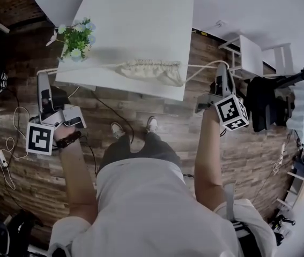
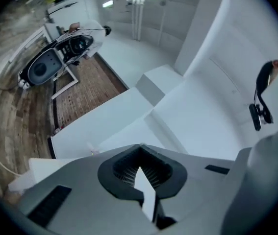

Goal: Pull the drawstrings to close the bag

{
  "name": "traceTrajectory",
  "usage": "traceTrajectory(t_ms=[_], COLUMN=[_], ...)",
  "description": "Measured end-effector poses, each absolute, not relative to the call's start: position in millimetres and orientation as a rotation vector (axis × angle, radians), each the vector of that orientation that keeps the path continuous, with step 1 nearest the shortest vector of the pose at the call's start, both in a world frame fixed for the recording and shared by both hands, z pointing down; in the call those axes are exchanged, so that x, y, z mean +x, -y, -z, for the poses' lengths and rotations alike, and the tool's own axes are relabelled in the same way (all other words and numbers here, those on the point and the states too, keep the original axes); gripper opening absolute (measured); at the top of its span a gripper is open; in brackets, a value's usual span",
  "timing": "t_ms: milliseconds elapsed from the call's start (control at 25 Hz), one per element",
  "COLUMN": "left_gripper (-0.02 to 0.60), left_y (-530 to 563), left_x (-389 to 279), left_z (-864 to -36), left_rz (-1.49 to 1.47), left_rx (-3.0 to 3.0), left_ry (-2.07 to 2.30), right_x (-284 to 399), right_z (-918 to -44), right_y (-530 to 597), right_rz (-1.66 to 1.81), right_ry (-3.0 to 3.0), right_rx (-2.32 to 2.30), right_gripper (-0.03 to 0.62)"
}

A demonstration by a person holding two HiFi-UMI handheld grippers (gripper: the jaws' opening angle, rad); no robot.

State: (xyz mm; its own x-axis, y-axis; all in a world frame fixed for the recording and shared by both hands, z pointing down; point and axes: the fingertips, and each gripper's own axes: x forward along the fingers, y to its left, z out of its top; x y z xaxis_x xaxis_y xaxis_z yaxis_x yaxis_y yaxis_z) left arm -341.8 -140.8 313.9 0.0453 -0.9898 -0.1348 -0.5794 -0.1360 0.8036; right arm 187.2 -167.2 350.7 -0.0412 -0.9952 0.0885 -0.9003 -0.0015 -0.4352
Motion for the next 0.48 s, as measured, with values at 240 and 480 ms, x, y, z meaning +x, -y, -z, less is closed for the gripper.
traceTrajectory(t_ms=[240, 480], left_gripper=[0.012, 0.012], left_y=[127.7, 119.6], left_x=[-364.1, -380.2], left_z=[-302.7, -287.5], left_rz=[1.108, 1.195], left_rx=[1.669, 1.632], left_ry=[1.596, 1.616], right_x=[212.9, 229.2], right_z=[-345.5, -342.5], right_y=[171.5, 180.0], right_rz=[0.561, 0.590], right_ry=[-1.994, -1.956], right_rx=[-2.006, -1.979], right_gripper=[0.038, 0.038])
